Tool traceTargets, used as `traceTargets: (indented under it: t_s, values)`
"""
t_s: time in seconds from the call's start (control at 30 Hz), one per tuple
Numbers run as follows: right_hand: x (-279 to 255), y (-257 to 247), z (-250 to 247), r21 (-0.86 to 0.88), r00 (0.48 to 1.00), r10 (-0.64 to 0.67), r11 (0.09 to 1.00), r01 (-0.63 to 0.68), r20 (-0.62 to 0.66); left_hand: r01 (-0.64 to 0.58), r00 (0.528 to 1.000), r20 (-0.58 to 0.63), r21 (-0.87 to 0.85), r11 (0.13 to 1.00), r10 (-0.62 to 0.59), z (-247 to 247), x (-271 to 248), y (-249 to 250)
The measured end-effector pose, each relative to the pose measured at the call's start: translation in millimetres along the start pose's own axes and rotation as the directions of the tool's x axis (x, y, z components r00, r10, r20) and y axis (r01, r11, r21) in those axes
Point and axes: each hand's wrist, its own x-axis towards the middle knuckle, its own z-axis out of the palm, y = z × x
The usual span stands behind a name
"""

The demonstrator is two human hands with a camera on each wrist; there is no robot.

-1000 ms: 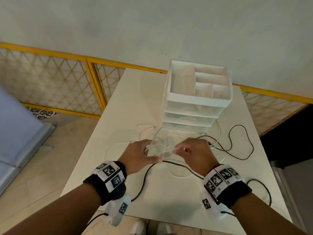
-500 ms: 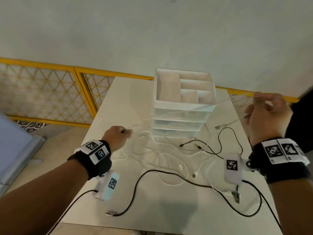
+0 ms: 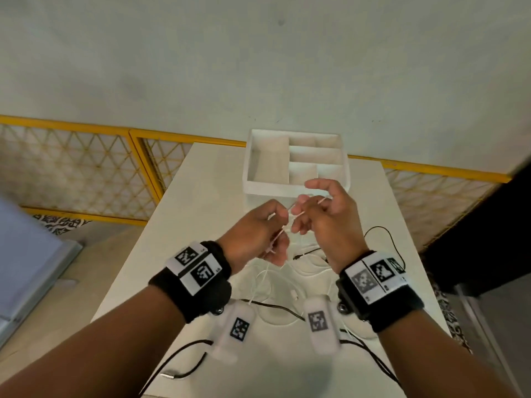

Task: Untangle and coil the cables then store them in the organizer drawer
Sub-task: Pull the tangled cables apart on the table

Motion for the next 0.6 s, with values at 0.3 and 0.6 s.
traceTargets:
  t_s: [0.3, 0.6]
  values:
    - [60, 3, -70, 0.207, 0.866, 0.276, 0.957, -0.205, -0.417, -0.007, 0.982, -0.19, 0.076, 0.997, 0.021, -56, -19, -17]
    - [112, -28, -88, -0.145, 0.888, -0.028, 0.988, -0.043, -0.46, 0.12, 0.896, -0.439, 0.116, 0.986, -0.057, -65, -7, -45]
